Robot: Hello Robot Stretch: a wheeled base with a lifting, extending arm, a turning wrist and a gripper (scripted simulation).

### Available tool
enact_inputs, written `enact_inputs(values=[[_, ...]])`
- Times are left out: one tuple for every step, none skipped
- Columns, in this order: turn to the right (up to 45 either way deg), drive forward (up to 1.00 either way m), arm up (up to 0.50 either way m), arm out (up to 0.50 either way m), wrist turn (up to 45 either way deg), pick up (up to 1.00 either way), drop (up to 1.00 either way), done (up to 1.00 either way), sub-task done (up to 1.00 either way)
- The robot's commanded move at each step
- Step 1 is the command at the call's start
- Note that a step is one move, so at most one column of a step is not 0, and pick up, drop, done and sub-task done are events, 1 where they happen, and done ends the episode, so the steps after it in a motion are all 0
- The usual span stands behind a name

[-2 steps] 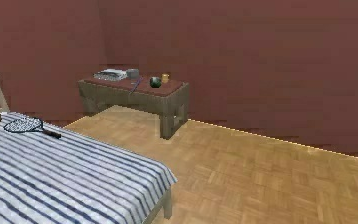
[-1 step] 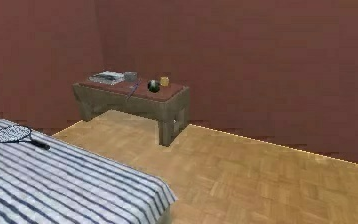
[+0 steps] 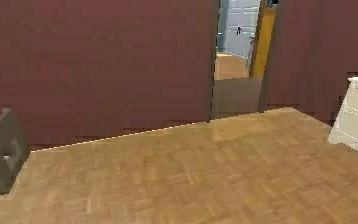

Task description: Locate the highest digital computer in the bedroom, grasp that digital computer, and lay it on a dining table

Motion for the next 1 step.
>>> enact_inputs(values=[[33.0,0.00,0.00,0.00,0.0,0.00,0.00,0.00,0.00]])
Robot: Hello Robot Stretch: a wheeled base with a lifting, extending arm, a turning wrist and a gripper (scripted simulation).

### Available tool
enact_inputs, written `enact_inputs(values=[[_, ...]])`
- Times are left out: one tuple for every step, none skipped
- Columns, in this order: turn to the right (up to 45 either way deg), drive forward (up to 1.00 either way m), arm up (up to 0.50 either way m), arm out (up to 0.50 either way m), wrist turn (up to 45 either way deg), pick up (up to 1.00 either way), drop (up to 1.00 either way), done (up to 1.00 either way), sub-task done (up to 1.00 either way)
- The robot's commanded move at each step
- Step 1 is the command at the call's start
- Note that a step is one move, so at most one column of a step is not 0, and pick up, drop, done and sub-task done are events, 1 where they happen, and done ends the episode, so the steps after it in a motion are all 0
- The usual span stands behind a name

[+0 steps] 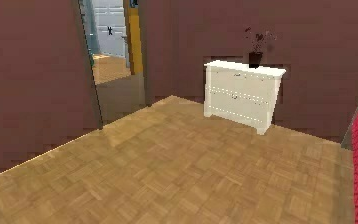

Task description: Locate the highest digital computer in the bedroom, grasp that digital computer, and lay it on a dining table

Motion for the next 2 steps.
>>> enact_inputs(values=[[0.0,0.25,0.00,0.00,0.0,0.00,0.00,0.00,0.00],[3.0,0.00,0.00,0.00,0.0,0.00,0.00,0.00,0.00]])
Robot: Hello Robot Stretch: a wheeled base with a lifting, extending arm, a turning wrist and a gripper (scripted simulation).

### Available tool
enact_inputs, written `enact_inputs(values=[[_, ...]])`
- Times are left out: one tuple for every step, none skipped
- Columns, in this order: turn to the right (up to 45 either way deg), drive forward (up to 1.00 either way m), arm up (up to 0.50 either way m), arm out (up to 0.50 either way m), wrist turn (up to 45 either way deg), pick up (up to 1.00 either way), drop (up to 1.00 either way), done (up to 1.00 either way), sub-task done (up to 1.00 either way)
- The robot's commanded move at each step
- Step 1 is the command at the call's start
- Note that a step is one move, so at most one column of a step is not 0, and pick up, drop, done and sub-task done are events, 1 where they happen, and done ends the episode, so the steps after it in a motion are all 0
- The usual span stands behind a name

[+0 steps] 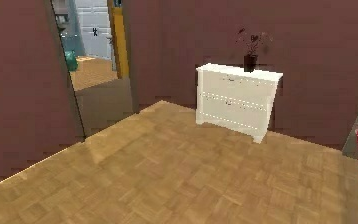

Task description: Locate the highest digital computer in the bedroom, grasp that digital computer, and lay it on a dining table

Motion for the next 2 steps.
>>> enact_inputs(values=[[0.0,0.20,0.00,0.00,0.0,0.00,0.00,0.00,0.00],[-45.0,0.00,0.00,0.00,0.0,0.00,0.00,0.00,0.00]])
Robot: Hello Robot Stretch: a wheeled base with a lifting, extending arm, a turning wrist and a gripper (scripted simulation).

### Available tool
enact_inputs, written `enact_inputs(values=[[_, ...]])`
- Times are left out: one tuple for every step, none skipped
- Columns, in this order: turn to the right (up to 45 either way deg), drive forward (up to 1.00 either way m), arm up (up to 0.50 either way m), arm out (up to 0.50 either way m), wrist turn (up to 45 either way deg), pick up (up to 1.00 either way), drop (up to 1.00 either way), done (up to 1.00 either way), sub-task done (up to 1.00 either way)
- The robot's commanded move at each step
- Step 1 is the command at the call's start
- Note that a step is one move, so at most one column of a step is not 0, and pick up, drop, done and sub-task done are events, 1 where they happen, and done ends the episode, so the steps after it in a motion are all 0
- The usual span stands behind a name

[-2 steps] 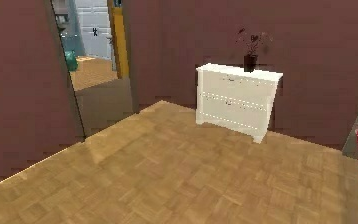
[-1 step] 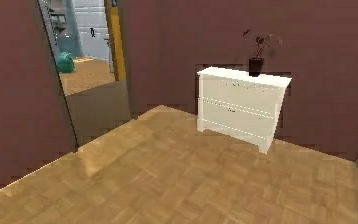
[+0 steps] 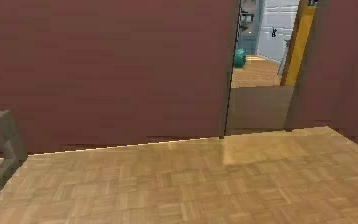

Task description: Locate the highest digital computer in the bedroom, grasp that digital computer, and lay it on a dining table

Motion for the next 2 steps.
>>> enact_inputs(values=[[-9.0,0.00,0.00,0.00,0.0,0.00,0.00,0.00,0.00],[0.0,0.10,0.00,0.00,0.0,0.00,0.00,0.00,0.00]])
